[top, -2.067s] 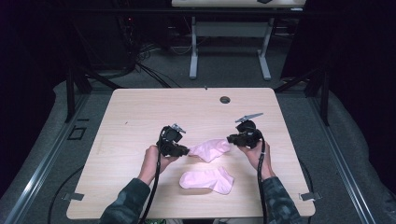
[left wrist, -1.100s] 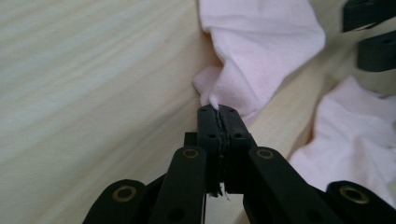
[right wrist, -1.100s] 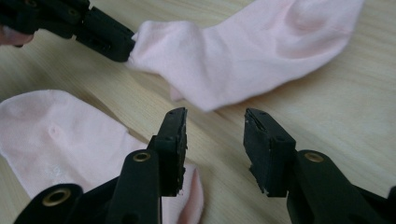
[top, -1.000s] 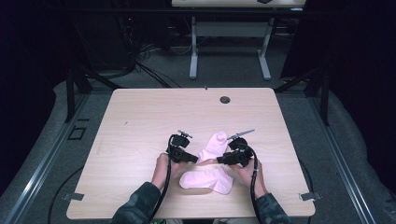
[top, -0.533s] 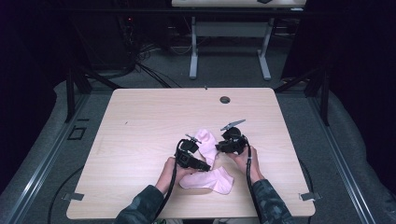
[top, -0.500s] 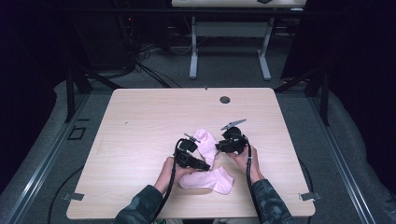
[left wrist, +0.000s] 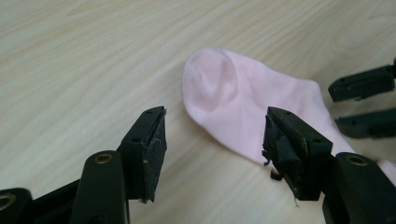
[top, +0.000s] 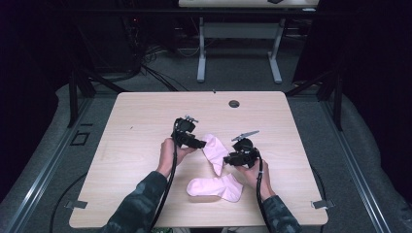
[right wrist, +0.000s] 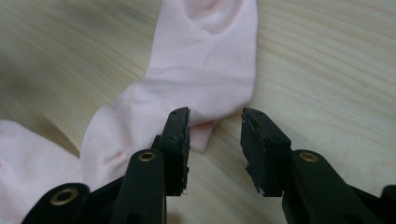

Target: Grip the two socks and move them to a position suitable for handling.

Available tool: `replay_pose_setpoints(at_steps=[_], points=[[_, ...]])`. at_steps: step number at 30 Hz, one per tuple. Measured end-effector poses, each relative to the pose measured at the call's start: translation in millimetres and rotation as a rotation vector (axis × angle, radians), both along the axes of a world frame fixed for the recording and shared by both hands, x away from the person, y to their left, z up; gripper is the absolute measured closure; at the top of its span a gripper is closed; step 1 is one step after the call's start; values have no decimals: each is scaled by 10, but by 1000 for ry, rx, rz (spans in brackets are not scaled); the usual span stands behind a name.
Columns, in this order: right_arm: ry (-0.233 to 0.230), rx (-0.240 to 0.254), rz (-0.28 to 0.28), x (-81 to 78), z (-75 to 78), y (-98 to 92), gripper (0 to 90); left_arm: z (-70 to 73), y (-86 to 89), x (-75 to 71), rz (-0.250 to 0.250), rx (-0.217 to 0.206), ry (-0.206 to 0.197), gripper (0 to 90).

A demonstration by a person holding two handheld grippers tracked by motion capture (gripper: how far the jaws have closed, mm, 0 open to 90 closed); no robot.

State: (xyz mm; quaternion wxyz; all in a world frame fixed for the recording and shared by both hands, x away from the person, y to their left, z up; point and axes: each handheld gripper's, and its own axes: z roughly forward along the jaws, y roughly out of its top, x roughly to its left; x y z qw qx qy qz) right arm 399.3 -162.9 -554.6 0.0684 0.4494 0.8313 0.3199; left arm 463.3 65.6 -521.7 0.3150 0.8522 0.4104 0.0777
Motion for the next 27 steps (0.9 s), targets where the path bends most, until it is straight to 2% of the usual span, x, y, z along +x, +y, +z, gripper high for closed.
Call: replay_pose_setpoints(at_steps=[3, 5, 7, 9, 10, 12, 13, 16, 18, 25, 27], points=[[-24, -8, 13, 14, 11, 44, 608, -48, -97, 143, -6, 46, -15, 398], [-20, -8, 26, 30, -1, 81, 600, -113, -179, 215, -24, 80, -1, 400], [-13, -25, 34, 45, -27, 118, 594, -199, -257, 265, -31, 145, 2, 407], [-14, -32, 34, 57, -52, 137, 578, -303, -300, 304, -30, 185, 22, 435], [-13, -36, 41, 67, -66, 143, 576, -332, -304, 311, -35, 180, 32, 496], [-7, -29, 41, 72, -77, 151, 575, -354, -298, 314, -21, 160, 29, 552], [-5, -27, 44, 76, -86, 155, 576, -352, -305, 309, -28, 159, 25, 656], [-6, -27, 46, 71, -104, 179, 570, -346, -330, 279, -37, 166, 23, 787], [-19, -16, 45, 59, -98, 200, 576, -353, -327, 246, -32, 161, 12, 838], [-33, 3, 54, 73, -149, 270, 605, -373, -249, 213, -2, 113, 23, 863], [-41, -8, 63, 82, -149, 290, 635, -374, -232, 205, 1, 110, 23, 863]])
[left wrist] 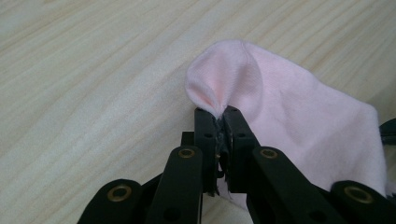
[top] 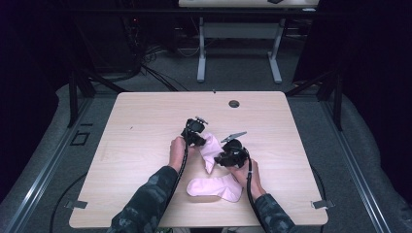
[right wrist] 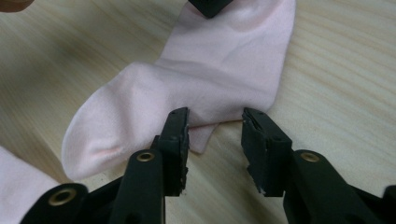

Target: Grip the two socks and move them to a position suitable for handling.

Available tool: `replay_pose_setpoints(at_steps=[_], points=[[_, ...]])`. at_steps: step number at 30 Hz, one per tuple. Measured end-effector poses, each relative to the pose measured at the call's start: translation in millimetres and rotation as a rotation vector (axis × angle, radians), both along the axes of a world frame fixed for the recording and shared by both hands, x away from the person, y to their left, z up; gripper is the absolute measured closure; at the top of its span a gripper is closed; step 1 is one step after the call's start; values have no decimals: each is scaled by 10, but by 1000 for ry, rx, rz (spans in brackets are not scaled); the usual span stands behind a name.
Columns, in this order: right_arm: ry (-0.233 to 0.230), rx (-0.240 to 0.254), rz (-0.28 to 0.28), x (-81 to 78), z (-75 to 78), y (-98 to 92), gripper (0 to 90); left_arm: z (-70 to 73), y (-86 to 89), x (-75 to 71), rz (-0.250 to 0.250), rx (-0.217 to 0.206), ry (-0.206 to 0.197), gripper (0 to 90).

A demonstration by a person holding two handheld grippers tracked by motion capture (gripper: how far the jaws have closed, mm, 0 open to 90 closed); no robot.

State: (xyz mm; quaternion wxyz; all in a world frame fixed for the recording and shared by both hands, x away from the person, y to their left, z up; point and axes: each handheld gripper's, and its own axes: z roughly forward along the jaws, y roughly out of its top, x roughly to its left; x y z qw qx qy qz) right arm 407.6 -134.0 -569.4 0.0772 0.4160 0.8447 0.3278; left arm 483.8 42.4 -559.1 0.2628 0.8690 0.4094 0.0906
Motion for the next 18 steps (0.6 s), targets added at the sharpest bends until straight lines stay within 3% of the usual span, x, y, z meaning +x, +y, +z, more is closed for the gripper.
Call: replay_pose_setpoints(at_steps=[6, 8, 17, 18], points=[[-38, -42, 20, -20, -5, 54, 853, -2, 42, -27, 8, -7, 2, 866], [-42, -35, 25, -28, -13, 63, 897, -3, 70, -40, 12, -2, -7, 867], [-39, -67, 8, -11, 8, 1, 900, 13, 304, -115, 57, -42, -1, 867], [-31, -50, -3, -12, 10, -14, 900, 14, 327, -128, 65, -43, -3, 866]])
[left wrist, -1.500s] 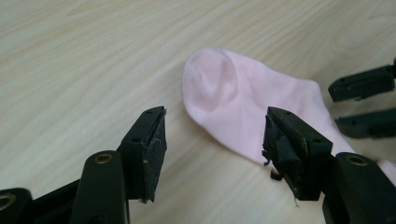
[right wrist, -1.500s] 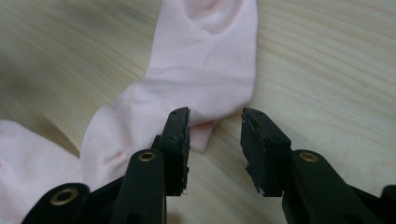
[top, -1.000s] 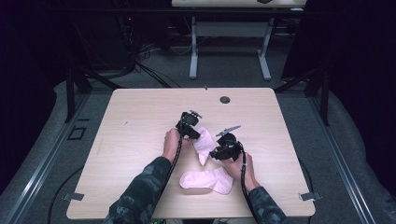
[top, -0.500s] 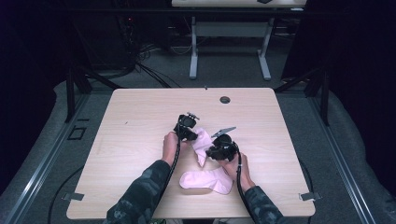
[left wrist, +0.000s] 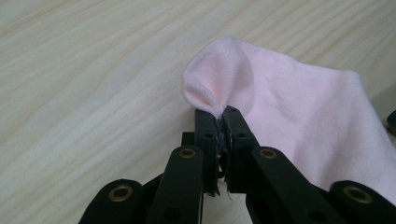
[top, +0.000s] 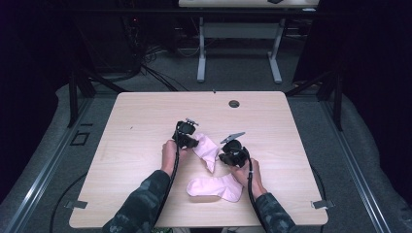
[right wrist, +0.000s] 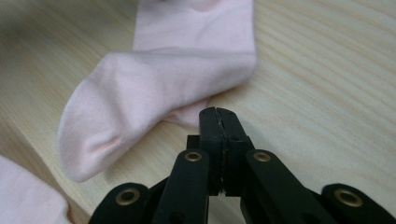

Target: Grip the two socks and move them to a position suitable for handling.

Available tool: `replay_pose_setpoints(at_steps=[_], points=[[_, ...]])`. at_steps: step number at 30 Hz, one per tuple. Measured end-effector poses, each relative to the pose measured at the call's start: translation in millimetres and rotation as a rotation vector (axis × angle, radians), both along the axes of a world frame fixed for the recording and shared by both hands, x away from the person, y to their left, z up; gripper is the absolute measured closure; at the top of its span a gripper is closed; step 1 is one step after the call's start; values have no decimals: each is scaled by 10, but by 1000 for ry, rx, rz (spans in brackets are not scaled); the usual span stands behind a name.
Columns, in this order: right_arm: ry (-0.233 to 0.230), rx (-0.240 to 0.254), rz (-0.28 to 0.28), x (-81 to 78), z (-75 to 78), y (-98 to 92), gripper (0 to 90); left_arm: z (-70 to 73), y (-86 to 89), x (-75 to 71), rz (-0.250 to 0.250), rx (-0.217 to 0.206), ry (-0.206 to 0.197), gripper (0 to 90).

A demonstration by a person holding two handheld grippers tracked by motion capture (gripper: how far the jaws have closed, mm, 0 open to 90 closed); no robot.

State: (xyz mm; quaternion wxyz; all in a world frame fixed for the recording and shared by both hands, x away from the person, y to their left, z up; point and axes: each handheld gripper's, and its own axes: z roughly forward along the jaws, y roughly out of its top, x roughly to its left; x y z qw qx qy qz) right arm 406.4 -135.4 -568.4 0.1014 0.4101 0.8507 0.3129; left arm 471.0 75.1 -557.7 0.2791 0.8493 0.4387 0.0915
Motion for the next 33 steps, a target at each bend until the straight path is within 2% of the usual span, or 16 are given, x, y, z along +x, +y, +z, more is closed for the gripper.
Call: replay_pose_setpoints(at_steps=[2, 4, 6, 9, 11, 13, 17, 23, 26, 27, 30, 33], points=[[-8, 43, -7, -2, 18, -36, 890, 6, 49, -23, 11, -10, -2, 863], [-1, 92, -13, 0, 44, -19, 825, 11, 90, -44, 28, -17, -6, 859], [6, 112, -6, 26, 54, 34, 776, 14, 127, -63, 40, -19, -5, 858], [4, 124, -13, 65, 33, 101, 754, 1, 172, -92, 48, -10, -7, 858], [0, 123, -17, 98, 14, 130, 739, -11, 193, -110, 53, 1, -8, 858], [-2, 102, -18, 111, -11, 161, 731, -29, 225, -129, 52, 1, -3, 858], [-18, 63, 12, 106, -37, 234, 740, -43, 260, -161, 52, 1, -7, 858], [-32, 43, 48, 82, -41, 289, 865, -43, 304, -184, 56, 4, -7, 861], [-14, 56, 53, 95, -40, 248, 886, -37, 341, -213, 55, 6, -8, 864], [-13, 65, 39, 99, -38, 226, 889, -35, 358, -226, 56, 4, -7, 865], [-31, 46, 18, 96, 24, 105, 889, -22, 401, -278, 60, -5, -1, 865], [-46, 19, -7, 126, 79, -36, 886, -22, 419, -352, 59, -33, 17, 864]])
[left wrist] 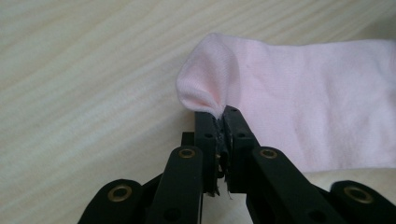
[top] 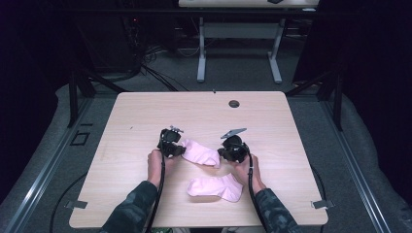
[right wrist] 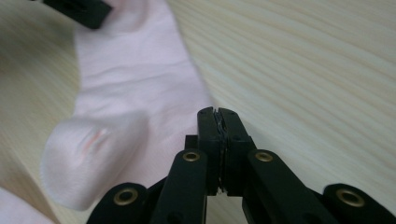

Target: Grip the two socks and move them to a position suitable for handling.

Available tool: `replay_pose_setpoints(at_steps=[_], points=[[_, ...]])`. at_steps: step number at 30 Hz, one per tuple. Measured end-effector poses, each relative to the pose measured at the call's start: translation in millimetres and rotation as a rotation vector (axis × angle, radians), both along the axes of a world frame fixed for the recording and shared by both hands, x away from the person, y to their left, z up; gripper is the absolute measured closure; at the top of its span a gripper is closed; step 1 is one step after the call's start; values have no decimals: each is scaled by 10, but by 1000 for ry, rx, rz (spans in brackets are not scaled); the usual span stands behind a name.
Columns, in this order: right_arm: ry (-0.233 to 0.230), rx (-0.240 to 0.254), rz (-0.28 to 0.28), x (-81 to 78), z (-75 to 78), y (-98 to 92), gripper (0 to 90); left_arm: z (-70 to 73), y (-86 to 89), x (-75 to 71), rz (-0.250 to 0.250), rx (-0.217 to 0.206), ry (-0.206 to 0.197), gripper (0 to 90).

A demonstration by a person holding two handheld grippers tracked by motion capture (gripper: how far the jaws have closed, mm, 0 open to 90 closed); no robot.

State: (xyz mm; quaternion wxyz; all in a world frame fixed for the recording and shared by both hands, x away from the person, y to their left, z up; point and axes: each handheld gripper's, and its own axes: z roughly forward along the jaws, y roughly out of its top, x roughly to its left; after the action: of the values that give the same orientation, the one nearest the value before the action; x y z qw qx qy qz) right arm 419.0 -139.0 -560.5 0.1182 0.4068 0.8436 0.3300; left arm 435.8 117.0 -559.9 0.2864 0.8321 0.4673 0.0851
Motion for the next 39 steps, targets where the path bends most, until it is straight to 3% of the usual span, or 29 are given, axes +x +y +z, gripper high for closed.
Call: replay_pose_setpoints(at_steps=[3, 5, 7, 8, 9, 11, 13, 15, 17, 19, 23, 24, 25, 27, 31, 39], points=[[7, -38, 5, 54, -34, -75, 872, -8, -45, -93, -9, -12, 9, 839], [10, -47, 5, 64, -38, -91, 812, 11, -45, -133, -8, -5, 12, 712], [-2, 14, -33, 39, -16, -124, 706, 60, -7, -160, 10, -28, 2, 578], [10, 15, -41, 21, 27, -149, 680, 105, 15, -172, 17, -26, -20, 523], [17, 48, -56, -17, 63, -163, 646, 130, 30, -172, 17, -28, -30, 495], [50, 69, -54, -81, 96, -168, 595, 179, 56, -141, 29, -21, -50, 441], [75, 41, -39, -129, 77, -133, 571, 191, 62, -70, 28, -7, -54, 428], [94, -2, -33, -150, 12, -81, 559, 162, 31, 15, 13, 3, -29, 398], [102, -3, -25, -152, -56, -47, 581, 119, -24, 69, -6, 39, -31, 418], [83, -24, -20, -167, -55, -22, 620, 75, -68, 92, -31, 64, -19, 495], [48, -58, 7, -215, -61, 19, 729, 33, -115, 96, -55, 77, -15, 663], [31, -24, -15, -230, -88, 42, 747, 35, -122, 93, -63, 83, -15, 691], [47, -50, 12, -232, -67, 32, 777, 32, -130, 90, -65, 88, -16, 731], [52, -44, 24, -232, -67, 29, 813, 20, -147, 86, -73, 94, -10, 789], [60, -24, 40, -230, -74, 12, 855, 13, -155, 72, -78, 96, -12, 841], [67, 20, 31, -216, -78, -42, 871, 24, -109, 67, -66, 65, -6, 851]])
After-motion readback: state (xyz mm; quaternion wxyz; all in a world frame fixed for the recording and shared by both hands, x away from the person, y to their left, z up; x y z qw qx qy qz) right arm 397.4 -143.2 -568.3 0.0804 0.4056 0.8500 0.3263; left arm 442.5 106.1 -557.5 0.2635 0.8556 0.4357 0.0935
